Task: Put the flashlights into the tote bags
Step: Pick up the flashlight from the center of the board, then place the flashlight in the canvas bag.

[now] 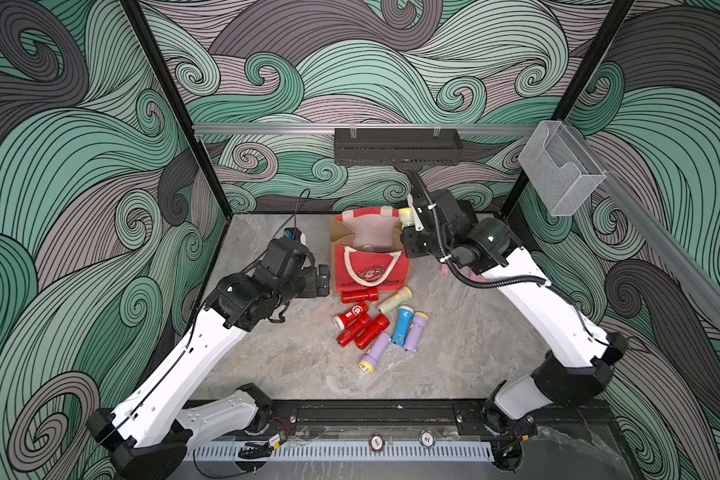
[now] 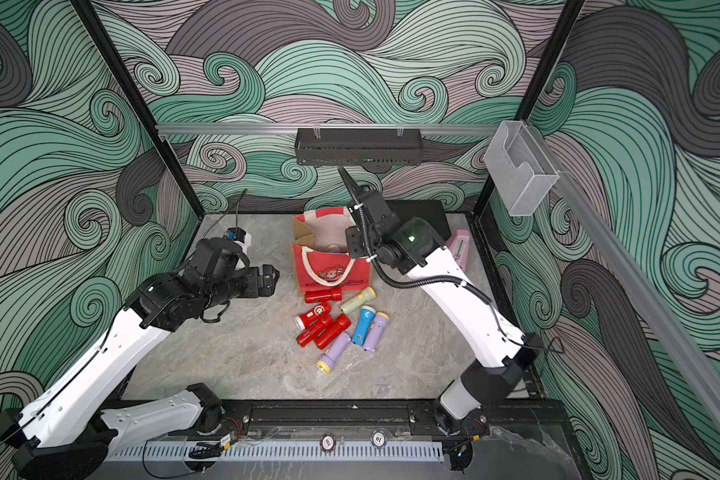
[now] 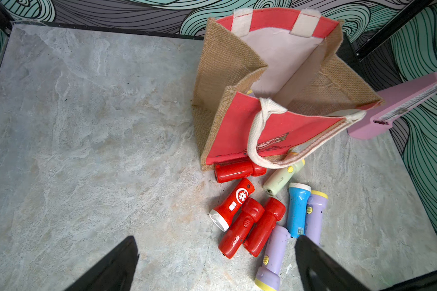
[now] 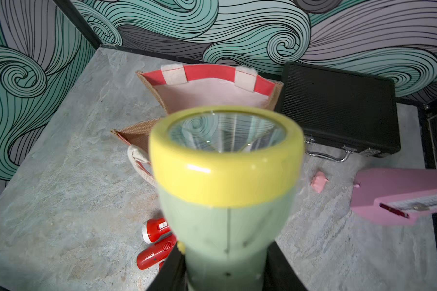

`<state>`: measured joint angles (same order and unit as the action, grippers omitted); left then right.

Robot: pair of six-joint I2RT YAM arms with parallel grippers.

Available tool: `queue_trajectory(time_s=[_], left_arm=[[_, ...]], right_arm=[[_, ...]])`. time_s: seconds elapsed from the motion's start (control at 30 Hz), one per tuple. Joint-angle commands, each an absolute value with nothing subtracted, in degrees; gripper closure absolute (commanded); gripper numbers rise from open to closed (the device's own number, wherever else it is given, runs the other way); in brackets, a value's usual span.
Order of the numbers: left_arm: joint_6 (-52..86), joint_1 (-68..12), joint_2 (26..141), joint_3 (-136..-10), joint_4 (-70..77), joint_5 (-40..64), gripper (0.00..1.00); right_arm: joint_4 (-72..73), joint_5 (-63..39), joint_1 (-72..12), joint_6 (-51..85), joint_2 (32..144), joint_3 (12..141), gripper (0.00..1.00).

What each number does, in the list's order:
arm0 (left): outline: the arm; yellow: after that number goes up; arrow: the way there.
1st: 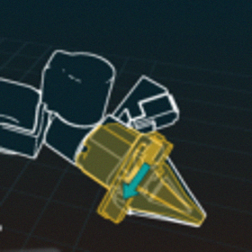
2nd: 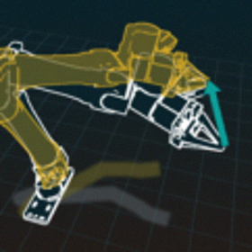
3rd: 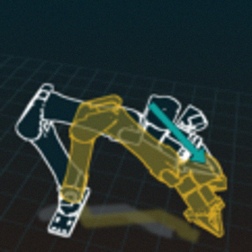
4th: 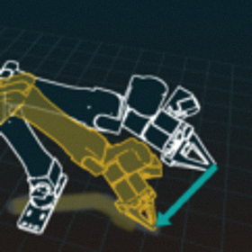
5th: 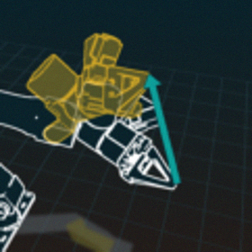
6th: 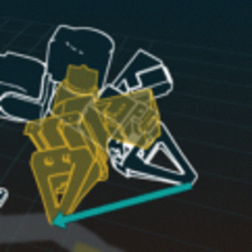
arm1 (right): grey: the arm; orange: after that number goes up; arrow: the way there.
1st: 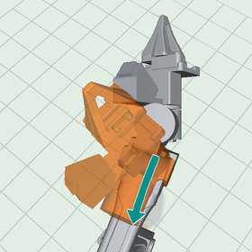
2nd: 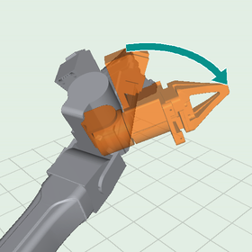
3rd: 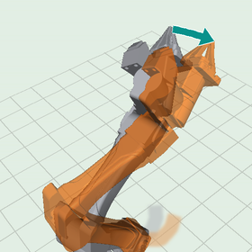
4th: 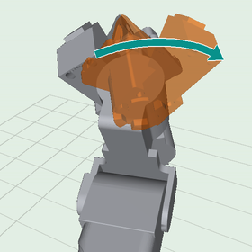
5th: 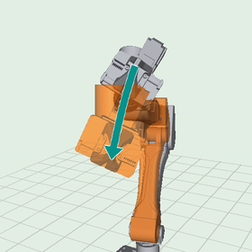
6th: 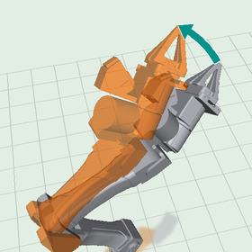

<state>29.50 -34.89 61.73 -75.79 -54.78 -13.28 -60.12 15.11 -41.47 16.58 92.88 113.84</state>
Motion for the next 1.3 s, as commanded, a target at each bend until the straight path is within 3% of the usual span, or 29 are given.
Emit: queue_trajectory(time_s=[0.0,0.6,1.27], left_arm=[[33.0,-34.5,60.7,-74.9,-54.6,-14.9,0.02],[37.7,-34.5,58.8,-73.8,-55.5,-13.5,0.01],[38.8,-34.5,58.1,-72.6,-52.5,-11.2,0.01]], right_arm=[[-61.2,11.2,-40.7,12.3,97.4,119.7,1.00],[-61.4,5.7,-38.2,14.7,121.9,138.3,1.00],[-61.4,2.7,-36.2,18.6,133.0,138.8,1.00]])
